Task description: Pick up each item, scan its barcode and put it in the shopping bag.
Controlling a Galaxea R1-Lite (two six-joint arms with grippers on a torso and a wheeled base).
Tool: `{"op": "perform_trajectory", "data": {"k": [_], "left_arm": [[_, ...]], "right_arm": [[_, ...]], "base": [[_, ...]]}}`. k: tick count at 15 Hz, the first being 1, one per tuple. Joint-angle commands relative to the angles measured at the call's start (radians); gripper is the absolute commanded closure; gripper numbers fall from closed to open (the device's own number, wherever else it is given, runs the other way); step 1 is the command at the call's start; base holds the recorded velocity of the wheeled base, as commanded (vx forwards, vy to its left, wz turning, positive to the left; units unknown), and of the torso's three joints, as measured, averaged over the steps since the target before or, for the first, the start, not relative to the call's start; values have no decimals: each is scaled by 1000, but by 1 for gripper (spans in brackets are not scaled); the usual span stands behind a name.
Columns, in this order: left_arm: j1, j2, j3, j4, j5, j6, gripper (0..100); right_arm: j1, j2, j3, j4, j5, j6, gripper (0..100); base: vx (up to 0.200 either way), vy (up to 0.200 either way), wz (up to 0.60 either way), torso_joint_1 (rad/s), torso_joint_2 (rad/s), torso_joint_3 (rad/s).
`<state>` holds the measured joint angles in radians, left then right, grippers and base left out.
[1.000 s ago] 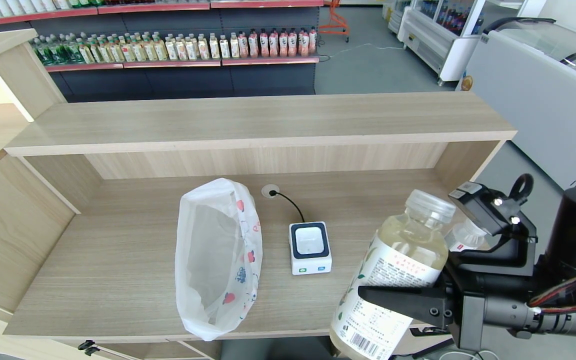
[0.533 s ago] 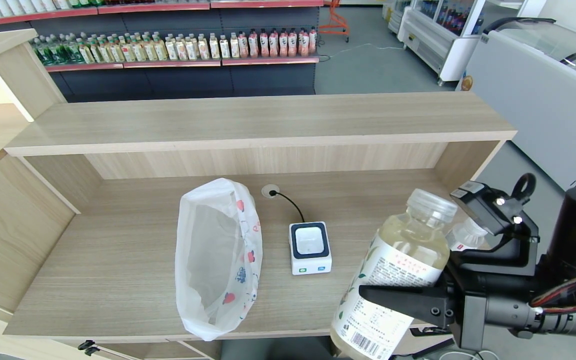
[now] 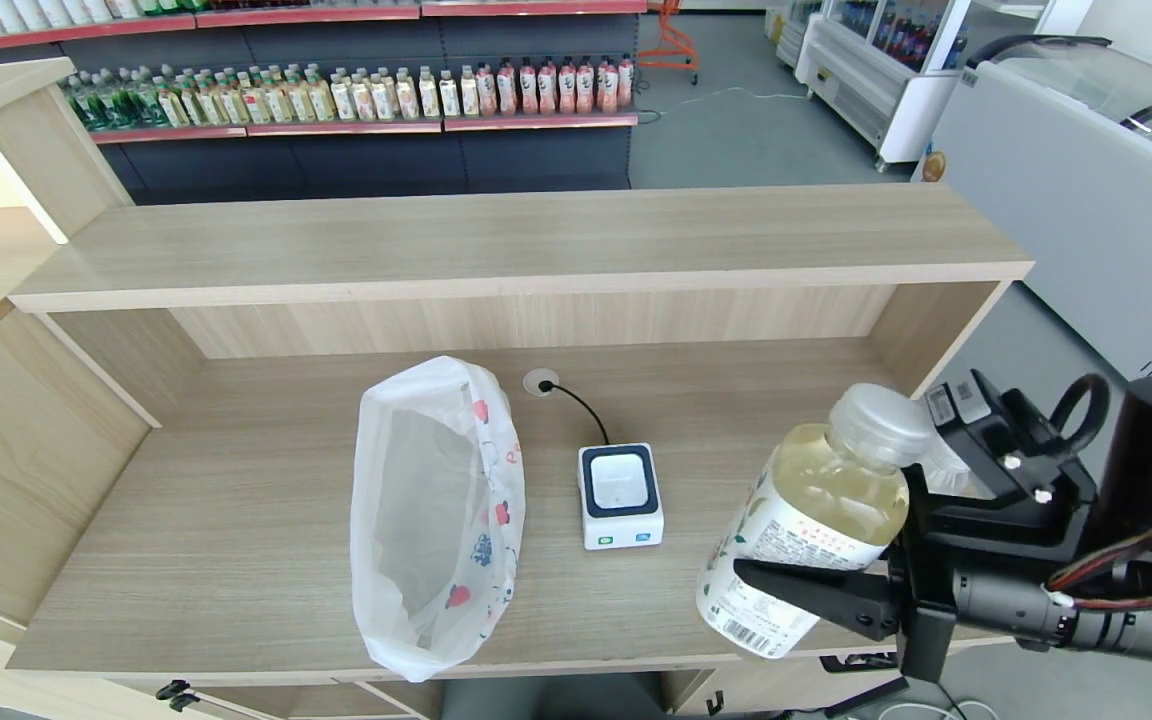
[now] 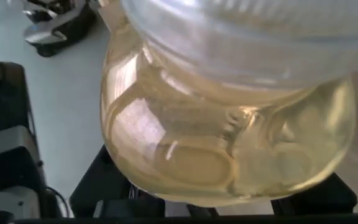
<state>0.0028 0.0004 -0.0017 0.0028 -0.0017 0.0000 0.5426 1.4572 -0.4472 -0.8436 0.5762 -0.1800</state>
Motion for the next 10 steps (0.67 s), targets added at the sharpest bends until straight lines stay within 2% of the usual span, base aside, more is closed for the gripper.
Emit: {"op": "perform_trajectory", "data": {"k": [1, 3, 5, 8, 10], "left_arm": [[0, 0, 0, 0, 0, 0, 0], [0, 0, 0, 0, 0, 0, 0], [0, 0, 0, 0, 0, 0, 0], [0, 0, 0, 0, 0, 0, 0], [0, 0, 0, 0, 0, 0, 0]], "right_arm": [[-181, 57, 7, -5, -62, -366, 100], [-288, 49, -14, -8, -65, -635, 100], [-320, 51, -19, -11, -76, -796, 100], [-314, 52, -11, -84, -170, -983, 100], [-262, 57, -5, -143, -193, -1017, 100]], "base": [[0, 0, 0, 0, 0, 0], [0, 0, 0, 0, 0, 0], [0, 0, 0, 0, 0, 0], [0, 0, 0, 0, 0, 0], [0, 0, 0, 0, 0, 0]]}}
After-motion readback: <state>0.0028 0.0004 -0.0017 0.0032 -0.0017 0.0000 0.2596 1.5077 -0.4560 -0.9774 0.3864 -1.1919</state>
